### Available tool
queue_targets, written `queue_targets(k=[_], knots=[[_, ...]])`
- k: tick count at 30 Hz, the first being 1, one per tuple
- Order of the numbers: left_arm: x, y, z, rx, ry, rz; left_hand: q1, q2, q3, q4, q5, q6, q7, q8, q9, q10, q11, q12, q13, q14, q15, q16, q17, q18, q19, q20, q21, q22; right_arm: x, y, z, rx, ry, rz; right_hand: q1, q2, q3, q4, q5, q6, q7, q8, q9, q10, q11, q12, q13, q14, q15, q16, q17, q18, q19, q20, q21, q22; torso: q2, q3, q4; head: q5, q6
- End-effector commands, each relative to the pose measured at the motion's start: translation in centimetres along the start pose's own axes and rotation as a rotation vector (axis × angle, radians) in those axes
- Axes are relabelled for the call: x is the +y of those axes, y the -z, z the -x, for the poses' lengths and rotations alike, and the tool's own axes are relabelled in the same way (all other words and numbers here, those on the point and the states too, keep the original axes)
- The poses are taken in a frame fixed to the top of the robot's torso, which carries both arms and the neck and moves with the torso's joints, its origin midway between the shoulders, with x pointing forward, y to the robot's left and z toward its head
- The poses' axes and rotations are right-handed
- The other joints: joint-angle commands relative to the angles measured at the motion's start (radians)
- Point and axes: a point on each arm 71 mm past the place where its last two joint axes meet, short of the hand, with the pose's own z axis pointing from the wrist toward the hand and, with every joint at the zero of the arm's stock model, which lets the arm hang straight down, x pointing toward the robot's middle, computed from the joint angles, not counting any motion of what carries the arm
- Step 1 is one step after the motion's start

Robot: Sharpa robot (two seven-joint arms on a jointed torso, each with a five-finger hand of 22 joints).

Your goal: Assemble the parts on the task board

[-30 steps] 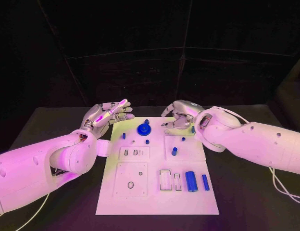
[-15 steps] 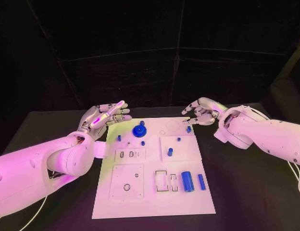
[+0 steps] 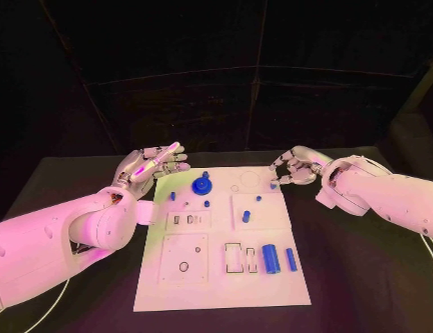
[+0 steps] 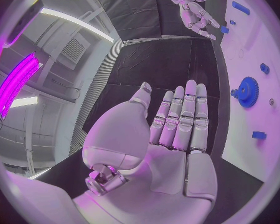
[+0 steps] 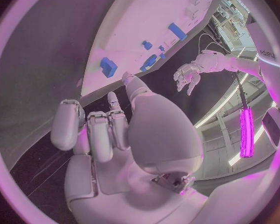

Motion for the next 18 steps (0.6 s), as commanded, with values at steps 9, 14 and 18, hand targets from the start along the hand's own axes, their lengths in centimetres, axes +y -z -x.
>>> queue_targets(k=[9,14,18], knots=[[-0.1,-0.1,0.0,0.012,0.003,-0.011,0.002,0.009,0.0,-0.004,0.004,0.001,0.004,-0.003,0.0,0.003,0.002,-0.007,0.0,-0.006,-0.003,-0.004,0.002,0.014,-0.009,0.0,-0.003,-0.002,-0.8,0.5,-0.9,0.062,0.013,-0.008,0.006,0.001,-0.002,-0.008,0.002,-0.003,0.001,-0.004,-0.002,0.0,0.001,-0.004,0.11,0.082,-0.007,-0.001,0.162,-0.008,-0.003,-0.003,0.006,-0.002,0.0,0.001,-0.0032,-0.005,-0.004],[-0.1,-0.1,0.0,0.011,0.002,-0.01,0.002,0.009,0.0,-0.004,0.004,0.001,0.004,-0.003,0.0,0.003,0.002,-0.007,0.0,-0.006,-0.003,-0.004,0.002,0.014,-0.009,0.0,-0.003,-0.002,-0.9,0.6,-1.1,0.067,0.012,-0.01,0.006,0.001,-0.003,-0.008,0.002,-0.004,0.001,-0.004,-0.002,0.0,0.001,-0.003,0.111,0.083,-0.007,-0.001,0.163,-0.008,-0.002,-0.003,0.006,-0.001,0.0,-0.0003,-0.0005,-0.007,-0.005],[-0.1,-0.1,0.1,0.01,0.002,-0.01,0.002,0.009,0.0,-0.004,0.004,0.001,0.004,-0.003,0.0,0.003,0.002,-0.007,0.0,-0.006,-0.003,-0.004,0.002,0.014,-0.009,0.0,-0.003,-0.002,-1.0,0.6,-1.3,0.066,0.011,-0.01,0.005,0.001,-0.003,-0.008,0.002,-0.004,0.001,-0.004,-0.002,0.001,0.001,-0.003,0.111,0.083,-0.007,-0.001,0.163,-0.008,-0.003,-0.003,0.006,-0.001,-0.001,0.0001,-0.0011,-0.007,-0.004]])
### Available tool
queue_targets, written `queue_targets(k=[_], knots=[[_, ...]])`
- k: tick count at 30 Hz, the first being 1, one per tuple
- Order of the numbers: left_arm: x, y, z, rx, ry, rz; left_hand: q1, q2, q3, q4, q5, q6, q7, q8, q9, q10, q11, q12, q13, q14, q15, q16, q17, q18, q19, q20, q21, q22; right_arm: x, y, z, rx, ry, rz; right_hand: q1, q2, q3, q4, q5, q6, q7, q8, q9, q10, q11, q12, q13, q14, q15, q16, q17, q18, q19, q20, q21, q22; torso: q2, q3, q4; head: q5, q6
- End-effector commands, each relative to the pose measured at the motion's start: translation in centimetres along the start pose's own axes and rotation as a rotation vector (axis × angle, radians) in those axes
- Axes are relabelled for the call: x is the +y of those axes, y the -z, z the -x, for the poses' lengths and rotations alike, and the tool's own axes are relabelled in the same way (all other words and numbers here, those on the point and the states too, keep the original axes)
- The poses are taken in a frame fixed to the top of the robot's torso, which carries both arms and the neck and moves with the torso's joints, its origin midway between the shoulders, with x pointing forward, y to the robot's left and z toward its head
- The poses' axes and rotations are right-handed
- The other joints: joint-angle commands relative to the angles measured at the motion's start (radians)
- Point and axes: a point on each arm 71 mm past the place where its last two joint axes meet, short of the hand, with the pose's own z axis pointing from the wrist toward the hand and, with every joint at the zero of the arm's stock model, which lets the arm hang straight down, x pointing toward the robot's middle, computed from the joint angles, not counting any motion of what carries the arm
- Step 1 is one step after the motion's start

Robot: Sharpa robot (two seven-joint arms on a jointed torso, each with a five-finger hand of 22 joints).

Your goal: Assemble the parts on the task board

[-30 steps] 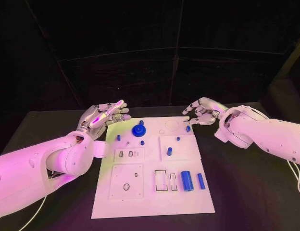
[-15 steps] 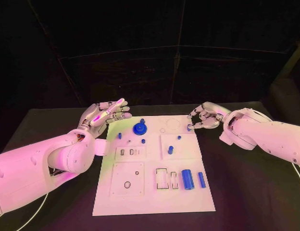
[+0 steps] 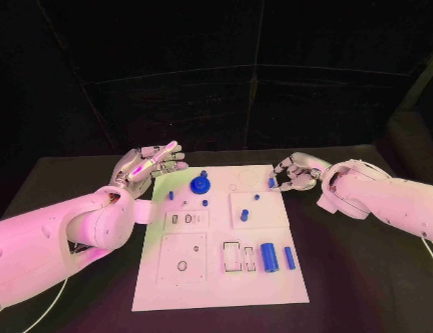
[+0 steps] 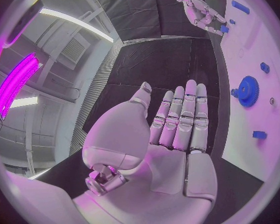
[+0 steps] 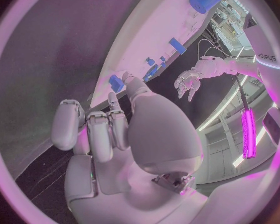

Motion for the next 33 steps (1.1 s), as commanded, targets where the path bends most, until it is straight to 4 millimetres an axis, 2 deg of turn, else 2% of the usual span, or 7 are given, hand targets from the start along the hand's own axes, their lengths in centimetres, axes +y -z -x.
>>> queue_targets(k=[1,14,19,22,26,33], knots=[[-0.12,-0.05,-0.11,0.013,0.004,-0.01,0.002,0.009,0.0,-0.004,0.004,0.001,0.004,-0.003,0.0,0.003,0.002,-0.007,0.0,-0.006,-0.003,-0.005,0.001,0.014,-0.009,0.0,-0.003,-0.002,0.07,-0.03,-0.09,0.009,0.005,0.01,0.005,0.002,0.0,-0.004,0.003,-0.003,0.001,-0.004,-0.001,0.001,0.001,-0.003,0.112,0.083,-0.007,-0.001,0.164,-0.008,-0.002,-0.003,0.006,0.0,-0.001,0.0,0.0008,0.0,0.001],[-0.09,-0.08,-0.1,0.014,0.004,-0.009,0.003,0.01,0.001,-0.006,0.004,0.001,0.003,-0.004,0.0,0.004,0.001,-0.007,0.0,-0.005,-0.004,-0.006,0.001,0.014,-0.009,0.0,-0.003,-0.002,0.31,-0.61,-0.35,-0.003,0.005,0.015,0.001,0.03,0.001,-0.006,0.003,0.016,-0.001,0.006,0.002,0.006,-0.001,0.001,0.118,0.083,-0.008,0.0,0.166,-0.009,-0.001,-0.003,0.008,0.003,-0.001,-0.0013,0.0024,-0.001,0.0],[-0.08,-0.07,-0.08,0.013,0.004,-0.008,0.003,0.01,0.001,-0.006,0.004,0.001,0.003,-0.004,0.0,0.004,0.001,-0.007,0.0,-0.005,-0.004,-0.006,0.001,0.014,-0.009,0.0,-0.003,-0.002,0.25,-0.73,-0.33,-0.008,0.006,0.012,0.005,0.052,0.009,-0.012,-0.013,0.032,-0.004,0.013,0.003,0.008,-0.004,0.002,0.12,0.084,-0.01,0.0,0.167,-0.009,-0.001,-0.005,0.008,0.003,-0.001,-0.0012,0.0024,-0.001,0.001],[-0.09,-0.06,-0.07,0.013,0.004,-0.008,0.003,0.01,0.001,-0.006,0.004,0.001,0.003,-0.004,0.0,0.004,0.001,-0.007,0.0,-0.005,-0.004,-0.006,0.001,0.014,-0.009,0.0,-0.003,-0.002,0.21,-0.77,-0.31,-0.01,0.007,0.01,0.009,0.067,0.018,-0.019,-0.038,0.047,-0.006,0.018,0.003,0.008,-0.006,0.003,0.121,0.084,-0.012,0.0,0.167,-0.009,-0.001,-0.006,0.008,0.003,-0.001,-0.0008,0.0023,-0.001,0.0],[-0.1,-0.04,-0.12,0.015,0.004,-0.008,0.003,0.01,0.001,-0.006,0.004,0.001,0.003,-0.004,0.0,0.004,0.001,-0.007,0.0,-0.005,-0.004,-0.006,0.001,0.014,-0.009,0.0,-0.003,-0.002,0.18,-0.8,-0.3,-0.012,0.007,0.007,0.009,0.069,0.021,-0.022,-0.043,0.056,-0.008,0.022,0.004,0.009,-0.007,0.003,0.122,0.084,-0.013,0.0,0.167,-0.009,-0.001,-0.007,0.008,0.003,-0.001,-0.0013,0.0029,-0.002,0.0],[-0.09,-0.04,-0.1,0.014,0.004,-0.007,0.003,0.01,0.001,-0.006,0.004,0.001,0.003,-0.004,0.0,0.004,0.001,-0.007,0.0,-0.005,-0.004,-0.006,0.001,0.014,-0.009,0.0,-0.003,-0.002,0.27,-0.85,-0.39,-0.009,0.006,0.008,0.012,0.067,0.021,-0.026,-0.045,0.056,-0.008,0.021,0.003,0.009,-0.008,0.003,0.122,0.084,-0.013,0.0,0.168,-0.009,-0.001,-0.007,0.009,0.004,-0.001,0.0001,0.0013,-0.001,-0.001]])
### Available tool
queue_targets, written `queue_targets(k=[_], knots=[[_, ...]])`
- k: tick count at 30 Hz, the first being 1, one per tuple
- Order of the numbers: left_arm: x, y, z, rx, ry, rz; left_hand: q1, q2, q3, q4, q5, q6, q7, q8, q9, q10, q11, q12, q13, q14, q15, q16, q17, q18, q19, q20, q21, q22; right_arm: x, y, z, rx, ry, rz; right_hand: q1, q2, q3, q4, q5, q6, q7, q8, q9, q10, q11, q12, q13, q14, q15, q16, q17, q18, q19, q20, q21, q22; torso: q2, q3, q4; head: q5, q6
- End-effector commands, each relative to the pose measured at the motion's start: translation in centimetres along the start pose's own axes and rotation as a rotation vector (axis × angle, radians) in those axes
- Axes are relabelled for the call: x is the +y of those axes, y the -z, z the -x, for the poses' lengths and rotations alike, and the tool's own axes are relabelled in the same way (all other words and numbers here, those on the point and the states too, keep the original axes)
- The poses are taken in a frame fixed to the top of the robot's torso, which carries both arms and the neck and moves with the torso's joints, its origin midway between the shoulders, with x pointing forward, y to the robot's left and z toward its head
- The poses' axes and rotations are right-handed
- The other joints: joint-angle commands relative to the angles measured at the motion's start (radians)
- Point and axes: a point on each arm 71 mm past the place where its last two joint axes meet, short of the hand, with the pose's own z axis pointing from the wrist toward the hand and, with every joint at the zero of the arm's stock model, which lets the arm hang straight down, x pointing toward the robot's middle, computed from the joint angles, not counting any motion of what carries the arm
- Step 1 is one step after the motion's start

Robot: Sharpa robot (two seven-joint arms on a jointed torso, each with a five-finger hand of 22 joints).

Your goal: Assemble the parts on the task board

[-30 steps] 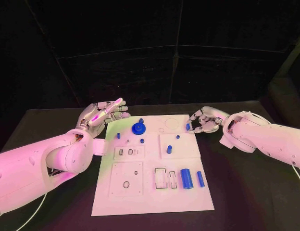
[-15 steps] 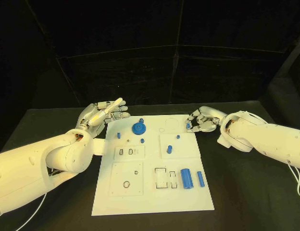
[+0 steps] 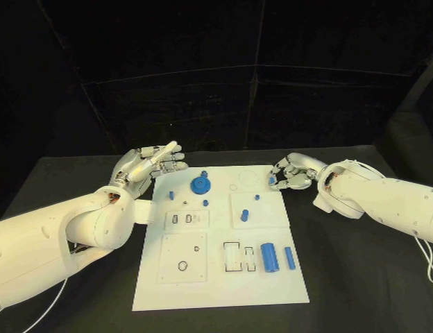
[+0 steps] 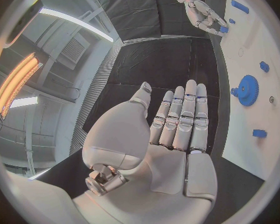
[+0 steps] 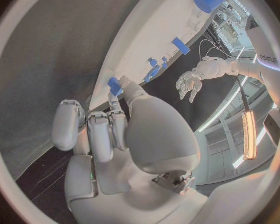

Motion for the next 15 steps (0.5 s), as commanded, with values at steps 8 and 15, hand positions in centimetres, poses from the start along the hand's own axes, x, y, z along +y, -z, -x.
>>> queue_targets(k=[8,15], knots=[[-0.12,-0.01,-0.12,0.014,0.004,-0.006,0.003,0.011,0.001,-0.006,0.004,0.001,0.003,-0.004,0.0,0.004,0.001,-0.007,0.0,-0.005,-0.004,-0.006,0.001,0.014,-0.009,0.001,-0.003,-0.001,0.25,-0.05,0.06,-0.011,0.003,0.014,0.004,0.021,0.016,-0.016,-0.009,0.043,-0.007,0.016,0.003,0.01,-0.013,0.005,0.125,0.084,-0.011,0.001,0.168,-0.009,0.0,-0.011,0.005,0.001,0.0,0.0008,-0.0013,0.0,-0.002],[-0.12,0.0,-0.09,0.013,0.003,-0.006,0.003,0.011,0.001,-0.006,0.004,0.001,0.003,-0.004,0.0,0.004,0.001,-0.007,0.0,-0.005,-0.004,-0.007,0.001,0.014,-0.009,0.001,-0.003,-0.001,0.36,0.0,0.32,-0.05,0.01,0.022,0.005,0.057,0.051,-0.025,-0.033,0.116,-0.036,0.049,0.009,0.016,-0.038,0.009,0.133,0.085,-0.031,0.002,0.173,-0.009,0.002,-0.028,0.007,0.005,0.0,0.0005,-0.0006,0.0,-0.003]])
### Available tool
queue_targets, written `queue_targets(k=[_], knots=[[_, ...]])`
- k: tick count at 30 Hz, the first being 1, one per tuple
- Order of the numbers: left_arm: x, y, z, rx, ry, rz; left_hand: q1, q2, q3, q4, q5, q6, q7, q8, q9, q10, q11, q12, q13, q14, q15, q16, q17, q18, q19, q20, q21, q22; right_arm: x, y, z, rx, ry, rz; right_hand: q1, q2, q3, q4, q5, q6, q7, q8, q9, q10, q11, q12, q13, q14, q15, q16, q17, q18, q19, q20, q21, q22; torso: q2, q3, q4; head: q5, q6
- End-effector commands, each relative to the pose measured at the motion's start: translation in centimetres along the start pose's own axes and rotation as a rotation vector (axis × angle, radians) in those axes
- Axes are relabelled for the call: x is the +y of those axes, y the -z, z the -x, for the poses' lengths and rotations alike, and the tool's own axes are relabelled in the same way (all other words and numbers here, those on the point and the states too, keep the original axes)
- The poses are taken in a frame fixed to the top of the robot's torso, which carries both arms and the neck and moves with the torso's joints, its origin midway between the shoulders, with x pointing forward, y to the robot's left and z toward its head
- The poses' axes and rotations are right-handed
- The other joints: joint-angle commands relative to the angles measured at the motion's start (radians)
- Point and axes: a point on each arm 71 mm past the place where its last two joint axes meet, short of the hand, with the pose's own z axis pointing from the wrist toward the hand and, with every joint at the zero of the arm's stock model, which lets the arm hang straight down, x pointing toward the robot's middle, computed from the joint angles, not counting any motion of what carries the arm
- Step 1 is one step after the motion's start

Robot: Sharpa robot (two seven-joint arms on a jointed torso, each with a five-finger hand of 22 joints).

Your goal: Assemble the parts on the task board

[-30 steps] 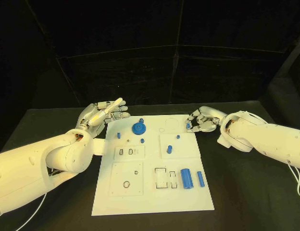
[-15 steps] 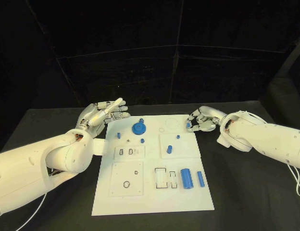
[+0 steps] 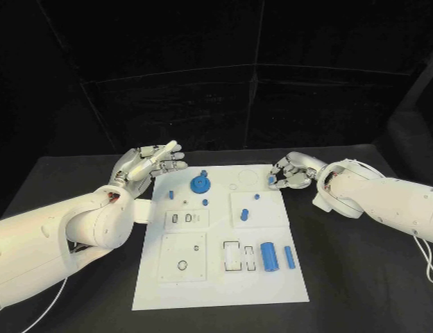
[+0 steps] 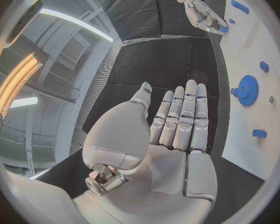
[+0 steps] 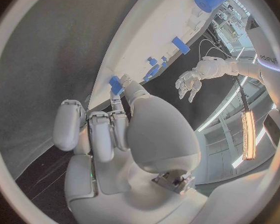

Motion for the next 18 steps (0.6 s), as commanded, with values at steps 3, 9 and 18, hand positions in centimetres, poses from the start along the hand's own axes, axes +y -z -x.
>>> queue_targets(k=[3,9,18], knots=[[-0.1,0.0,-0.1,0.013,0.003,-0.007,-0.001,0.007,0.001,-0.006,0.004,0.001,0.003,-0.004,0.0,0.004,0.001,-0.004,0.0,-0.005,-0.004,-0.007,0.002,0.014,-0.009,0.001,-0.003,-0.002,0.2,0.1,0.5,-0.072,0.016,0.017,0.005,0.036,0.03,-0.007,-0.017,0.037,-0.018,0.023,0.008,0.016,-0.017,0.006,0.135,0.086,-0.019,0.003,0.175,-0.009,0.003,-0.018,0.003,0.001,0.0,0.0,0.0001,0.0,0.0],[-0.1,0.0,-0.1,0.013,0.003,-0.007,-0.001,0.007,0.001,-0.006,0.004,0.001,0.003,-0.004,0.0,0.004,0.001,-0.004,0.0,-0.005,-0.004,-0.007,0.002,0.014,-0.009,0.001,-0.003,-0.002,0.8,0.3,0.8,-0.134,0.023,0.024,0.004,0.043,0.047,-0.013,-0.022,0.04,-0.021,0.023,0.006,0.015,-0.021,0.004,0.134,0.086,-0.023,0.003,0.176,-0.01,0.004,-0.024,0.004,0.002,0.0,0.0,0.0,0.003,0.0],[-0.2,0.1,0.2,0.007,0.0,-0.007,0.0,0.009,0.002,-0.007,0.004,0.002,0.003,-0.004,0.0,0.005,0.001,-0.004,0.0,-0.004,-0.004,-0.007,0.002,0.014,-0.008,0.001,-0.003,-0.002,3.7,1.5,0.0,-0.149,-0.012,0.019,-0.021,0.037,0.069,-0.013,-0.042,0.022,-0.015,0.008,-0.002,0.0,-0.017,-0.014,0.112,0.084,-0.022,-0.001,0.167,-0.009,0.002,-0.026,0.0,-0.004,-0.003,-0.0032,0.0006,0.005,-0.002]])
